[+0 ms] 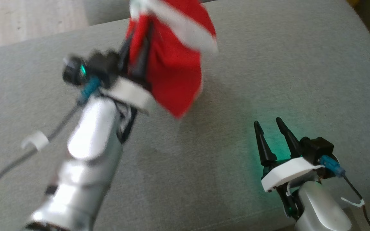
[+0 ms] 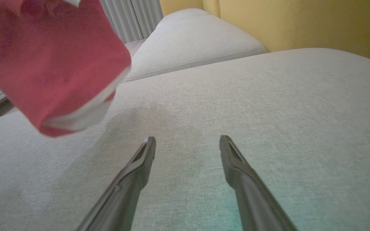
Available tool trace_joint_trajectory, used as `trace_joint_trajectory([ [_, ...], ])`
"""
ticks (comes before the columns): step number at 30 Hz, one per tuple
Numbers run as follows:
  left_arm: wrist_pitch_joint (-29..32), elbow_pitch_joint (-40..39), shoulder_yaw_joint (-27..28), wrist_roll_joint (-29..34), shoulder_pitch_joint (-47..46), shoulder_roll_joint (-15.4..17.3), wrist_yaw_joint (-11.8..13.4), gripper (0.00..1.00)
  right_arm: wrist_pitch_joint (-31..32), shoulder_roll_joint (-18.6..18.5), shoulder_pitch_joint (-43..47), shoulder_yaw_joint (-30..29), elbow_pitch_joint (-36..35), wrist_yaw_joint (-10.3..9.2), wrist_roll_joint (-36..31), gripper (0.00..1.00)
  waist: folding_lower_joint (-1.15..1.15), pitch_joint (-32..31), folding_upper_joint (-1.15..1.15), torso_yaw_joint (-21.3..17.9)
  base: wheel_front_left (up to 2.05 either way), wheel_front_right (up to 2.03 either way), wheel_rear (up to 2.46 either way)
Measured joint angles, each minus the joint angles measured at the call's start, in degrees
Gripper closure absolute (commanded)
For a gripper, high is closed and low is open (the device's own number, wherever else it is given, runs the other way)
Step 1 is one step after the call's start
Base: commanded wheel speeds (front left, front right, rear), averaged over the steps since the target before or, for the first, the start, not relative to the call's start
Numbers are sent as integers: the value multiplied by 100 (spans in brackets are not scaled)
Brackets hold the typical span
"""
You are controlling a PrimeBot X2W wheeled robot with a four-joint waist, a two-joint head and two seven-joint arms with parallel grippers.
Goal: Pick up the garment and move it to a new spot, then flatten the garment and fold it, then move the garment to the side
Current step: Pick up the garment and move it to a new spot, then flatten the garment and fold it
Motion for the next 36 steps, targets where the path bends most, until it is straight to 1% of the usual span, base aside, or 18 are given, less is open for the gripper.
trace_joint_trajectory([
  [1, 0, -3, -54, 0, 160, -3, 21, 0, 0, -1, 0, -1, -7, 0, 15, 0, 0, 2, 0, -60, 0, 0, 0],
  [5, 0, -54, -180, 175, 815, -13, 264, 0, 0, 0, 0, -5, -25, 0, 47, 0, 1, 38, 0, -130, 0, 0, 0],
  [9, 1, -158, -15, 182, 1530, -4, 458, 0, 0, 1, 2, -51, -54, 0, 46, 0, 0, -9, 0, -6, 0, 0, 0],
  [13, 1, -512, 337, 278, 2147, 81, 650, 0, 0, 5, 10, -140, -125, 0, 45, 0, 0, -131, 0, 156, 0, 0, 0],
  [20, 1, -1272, 1167, 461, 3308, 194, 985, 0, 0, 10, 254, -298, -208, 0, -1, 0, 0, -469, 0, 462, 0, 0, 0],
  [25, 1, -1683, 1651, 580, 4139, 193, 1000, 0, 0, 15, 467, -383, -200, 0, -12, 0, -1, -723, 0, 691, 0, 0, 0],
  [31, 1, -1711, 1806, 772, 4560, 182, 947, 0, 0, 21, 487, -455, -190, 0, -13, 0, -1, -852, 0, 892, 0, 0, 0],
  [36, 1, -1703, 1905, 881, 4628, 165, 913, 0, 0, 24, 565, -552, -190, 0, -14, 0, 0, -850, 0, 998, 0, 0, 0],
])
